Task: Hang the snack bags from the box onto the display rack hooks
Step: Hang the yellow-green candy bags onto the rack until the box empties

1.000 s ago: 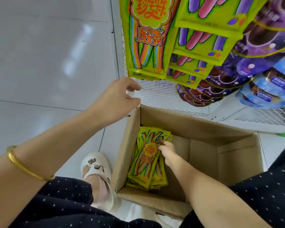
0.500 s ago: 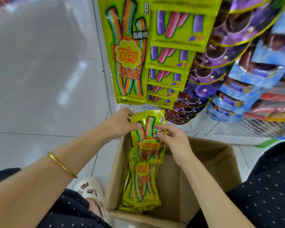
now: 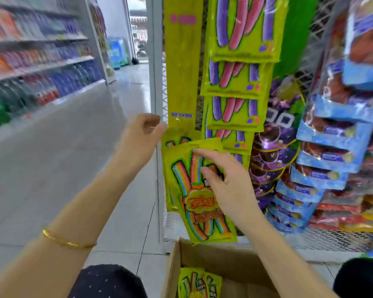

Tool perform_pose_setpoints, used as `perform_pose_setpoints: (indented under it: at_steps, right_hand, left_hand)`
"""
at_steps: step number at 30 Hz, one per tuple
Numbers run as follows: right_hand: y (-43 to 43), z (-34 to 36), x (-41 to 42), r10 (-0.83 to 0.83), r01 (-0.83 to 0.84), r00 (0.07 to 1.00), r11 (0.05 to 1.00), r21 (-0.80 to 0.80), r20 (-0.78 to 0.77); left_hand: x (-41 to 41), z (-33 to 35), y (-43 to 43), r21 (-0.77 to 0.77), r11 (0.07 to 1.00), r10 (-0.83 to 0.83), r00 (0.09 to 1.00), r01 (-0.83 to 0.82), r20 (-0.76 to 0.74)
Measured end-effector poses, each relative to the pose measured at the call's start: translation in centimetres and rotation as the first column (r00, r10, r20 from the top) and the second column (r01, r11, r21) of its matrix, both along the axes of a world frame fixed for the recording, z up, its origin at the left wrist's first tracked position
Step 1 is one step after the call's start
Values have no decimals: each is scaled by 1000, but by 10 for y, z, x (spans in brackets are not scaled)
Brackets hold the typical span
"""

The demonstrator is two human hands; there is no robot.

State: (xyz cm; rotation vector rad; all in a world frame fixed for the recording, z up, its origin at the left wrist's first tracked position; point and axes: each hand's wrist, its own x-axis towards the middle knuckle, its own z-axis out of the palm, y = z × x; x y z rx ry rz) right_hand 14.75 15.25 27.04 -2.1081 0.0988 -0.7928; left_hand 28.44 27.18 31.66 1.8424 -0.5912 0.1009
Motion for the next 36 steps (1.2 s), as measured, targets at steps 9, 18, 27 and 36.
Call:
perform_pose_setpoints:
  at_steps: [9, 18, 27, 36]
  right_hand:
    - [-2, 60, 31, -135, 149, 989, 944, -295, 68]
    - [5, 62, 57, -203, 211, 977, 958, -196, 63]
    - [10, 58, 63, -202, 214, 976, 962, -169, 88]
    - [9, 52, 66, -176, 186, 979, 977, -106, 100]
  left_hand:
    - [34, 39, -37, -151, 989, -4, 998, -5, -59]
    - [26, 39, -28, -381, 912, -320, 847, 154, -424]
    - [15, 32, -26, -275, 956, -187, 942, 108, -280]
    - [16, 35, -22, -311, 938, -255, 917, 157, -306]
